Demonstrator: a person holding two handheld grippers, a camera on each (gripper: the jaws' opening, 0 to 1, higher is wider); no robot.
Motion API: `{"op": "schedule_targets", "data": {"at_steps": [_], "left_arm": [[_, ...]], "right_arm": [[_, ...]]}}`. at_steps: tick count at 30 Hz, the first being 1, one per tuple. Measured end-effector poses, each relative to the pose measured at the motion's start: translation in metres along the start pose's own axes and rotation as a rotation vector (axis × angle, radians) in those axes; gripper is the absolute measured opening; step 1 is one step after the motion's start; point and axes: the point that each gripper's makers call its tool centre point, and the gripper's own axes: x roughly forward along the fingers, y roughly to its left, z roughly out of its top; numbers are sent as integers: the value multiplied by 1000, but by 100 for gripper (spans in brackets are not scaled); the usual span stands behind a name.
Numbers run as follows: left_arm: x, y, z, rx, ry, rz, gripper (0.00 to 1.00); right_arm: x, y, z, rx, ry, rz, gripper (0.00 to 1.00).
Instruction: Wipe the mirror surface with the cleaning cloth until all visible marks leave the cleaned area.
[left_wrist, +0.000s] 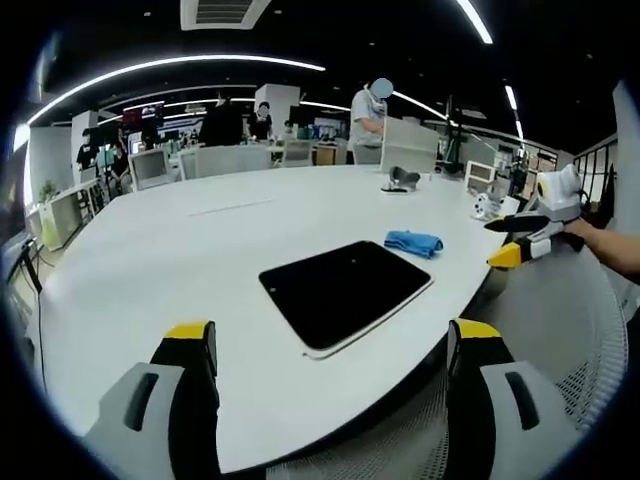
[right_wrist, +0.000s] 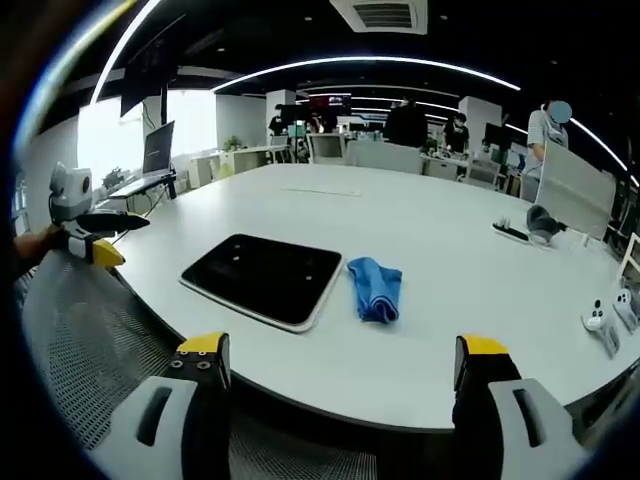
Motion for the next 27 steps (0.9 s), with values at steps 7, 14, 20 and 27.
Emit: {"op": "schedule_targets", "data": {"at_steps": [7,14,20,27], "left_arm": [[1,1,-1,-2,7,1,98],[1,1,-2,-7,11,6,99],[0,1,-2,-7,11,6,99],[-1,2,-1,-4,7,13,99]], "right_arm": [[0,1,0,2,1,3,91],[-1,3,-1,6,9,8,91],[-1,4,-2,8,14,12,91],[-1,4,-2,4,16,10,91]]}}
